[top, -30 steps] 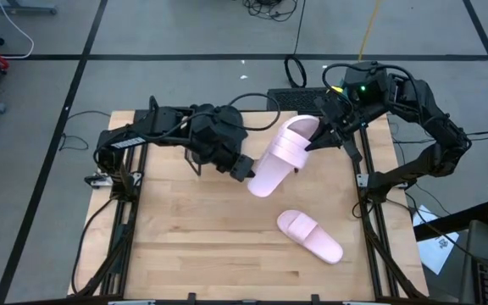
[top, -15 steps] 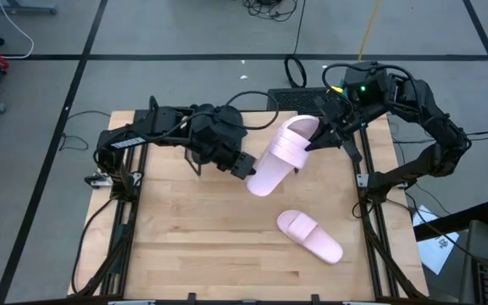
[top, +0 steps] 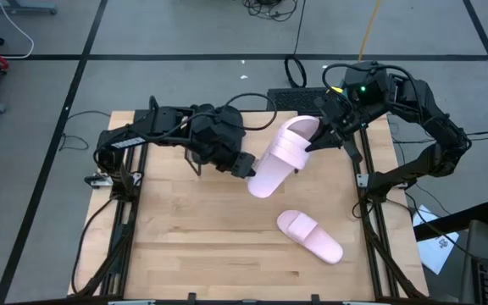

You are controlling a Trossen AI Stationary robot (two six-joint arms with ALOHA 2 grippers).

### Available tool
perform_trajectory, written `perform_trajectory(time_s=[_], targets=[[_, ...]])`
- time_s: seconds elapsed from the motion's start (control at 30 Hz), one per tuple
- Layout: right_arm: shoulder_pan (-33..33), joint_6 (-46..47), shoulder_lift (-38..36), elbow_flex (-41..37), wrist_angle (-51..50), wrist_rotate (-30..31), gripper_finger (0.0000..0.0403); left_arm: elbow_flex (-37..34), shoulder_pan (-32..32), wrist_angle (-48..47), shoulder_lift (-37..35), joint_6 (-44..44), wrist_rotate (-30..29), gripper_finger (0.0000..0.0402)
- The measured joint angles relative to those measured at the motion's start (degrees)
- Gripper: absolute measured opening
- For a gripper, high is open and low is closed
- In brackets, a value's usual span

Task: Pick and place slides into the shelf
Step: Put the left pink slipper on the shelf

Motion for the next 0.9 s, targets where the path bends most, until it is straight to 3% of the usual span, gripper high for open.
perform_trajectory(time_s=[0.2, 0.33, 0.57, 0.9], targets=[[0.0, 0.6, 0.0, 0.0, 0.0, -0.1, 0.0, 0.0, 0.0, 0.0, 0.0, 0.0, -1.0, 0.0215], [0.0, 1.0, 0.0, 0.0, -0.1, -0.9, 0.0, -1.5, 0.0, 0.1, 0.3, -0.4, -0.8, 0.0238], [0.0, 1.3, 0.0, 0.0, -0.3, -3.1, 0.0, -6.9, -0.1, 6.8, 0.5, -0.1, 5.3, 0.0236], [0.0, 1.4, 0.0, 0.0, -2.1, -3.1, 0.0, -8.8, -0.8, 8.8, 0.5, 2.1, 5.5, 0.0235]])
